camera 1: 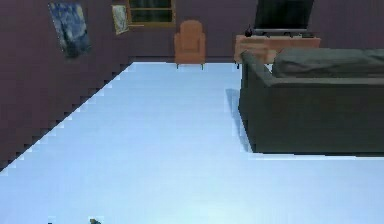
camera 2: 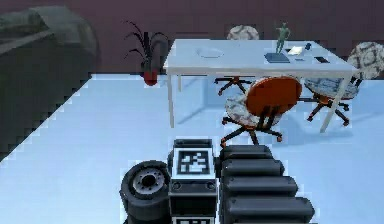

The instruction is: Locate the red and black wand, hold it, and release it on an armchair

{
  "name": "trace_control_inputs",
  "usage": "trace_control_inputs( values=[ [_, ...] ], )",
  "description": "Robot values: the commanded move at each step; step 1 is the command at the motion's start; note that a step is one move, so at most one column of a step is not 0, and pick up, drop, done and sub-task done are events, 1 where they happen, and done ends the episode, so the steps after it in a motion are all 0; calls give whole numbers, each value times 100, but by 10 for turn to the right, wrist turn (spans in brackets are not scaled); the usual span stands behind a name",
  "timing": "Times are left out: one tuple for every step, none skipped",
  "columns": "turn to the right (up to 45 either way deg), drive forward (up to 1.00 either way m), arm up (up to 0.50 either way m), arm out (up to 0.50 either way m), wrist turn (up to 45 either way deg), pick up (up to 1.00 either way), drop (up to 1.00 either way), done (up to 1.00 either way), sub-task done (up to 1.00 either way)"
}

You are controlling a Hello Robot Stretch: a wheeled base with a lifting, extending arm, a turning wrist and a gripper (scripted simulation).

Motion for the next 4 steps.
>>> trace_control_inputs(
  values=[
    [0,100,0,0,0,0,0,0,0],
    [0,100,0,0,0,0,0,0,0],
    [0,100,0,0,0,0,0,0,0],
    [0,100,0,0,0,0,0,0,0]
  ],
)
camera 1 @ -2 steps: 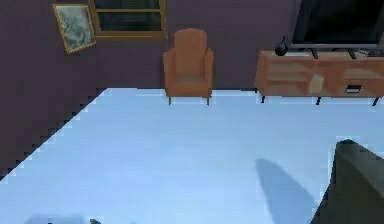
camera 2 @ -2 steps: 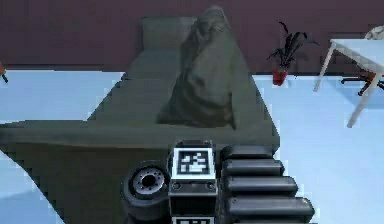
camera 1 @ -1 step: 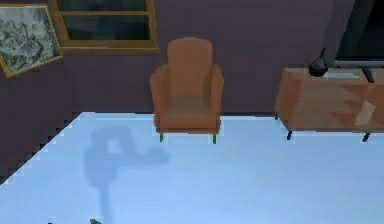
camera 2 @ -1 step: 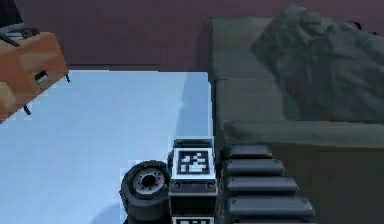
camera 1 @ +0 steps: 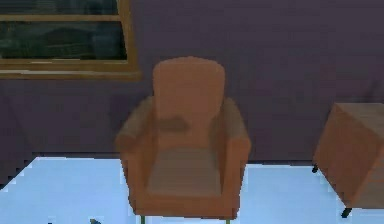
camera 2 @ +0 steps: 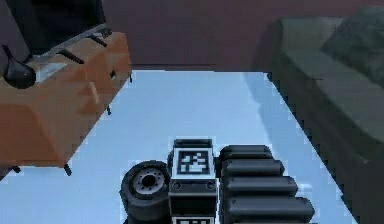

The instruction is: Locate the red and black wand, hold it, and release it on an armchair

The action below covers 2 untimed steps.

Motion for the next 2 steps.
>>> trace_control_inputs(
  values=[
    [-90,0,0,0,0,0,0,0,0],
    [0,35,0,0,0,0,0,0,0]
  ],
)
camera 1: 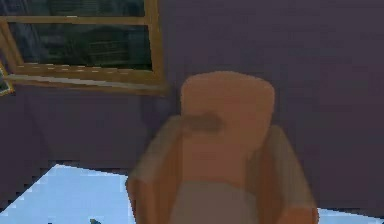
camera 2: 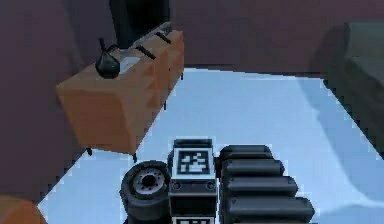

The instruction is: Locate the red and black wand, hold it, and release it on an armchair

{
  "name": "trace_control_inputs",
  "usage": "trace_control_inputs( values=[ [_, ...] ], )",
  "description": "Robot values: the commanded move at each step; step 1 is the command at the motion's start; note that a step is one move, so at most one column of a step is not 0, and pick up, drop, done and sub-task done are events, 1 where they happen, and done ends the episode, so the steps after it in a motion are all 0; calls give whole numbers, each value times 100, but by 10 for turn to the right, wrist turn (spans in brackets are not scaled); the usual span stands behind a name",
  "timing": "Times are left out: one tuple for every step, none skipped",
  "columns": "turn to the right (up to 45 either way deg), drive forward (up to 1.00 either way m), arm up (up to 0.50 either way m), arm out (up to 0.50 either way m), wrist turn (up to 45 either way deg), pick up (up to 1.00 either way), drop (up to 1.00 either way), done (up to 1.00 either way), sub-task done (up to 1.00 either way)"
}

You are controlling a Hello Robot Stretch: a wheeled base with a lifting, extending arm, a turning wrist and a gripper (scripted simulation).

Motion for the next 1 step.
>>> trace_control_inputs(
  values=[
    [-450,0,0,0,0,0,0,0,0]
  ],
)
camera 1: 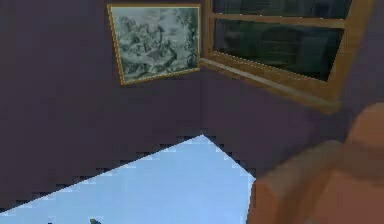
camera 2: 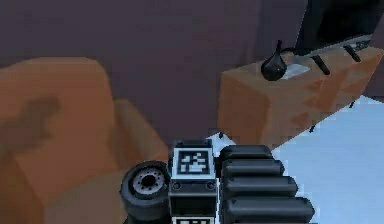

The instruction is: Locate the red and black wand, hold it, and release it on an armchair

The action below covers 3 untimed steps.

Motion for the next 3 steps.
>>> trace_control_inputs(
  values=[
    [-450,0,0,0,0,0,0,0,0],
    [-450,0,0,0,0,0,0,0,0],
    [-150,0,0,0,0,0,0,0,0]
  ],
)
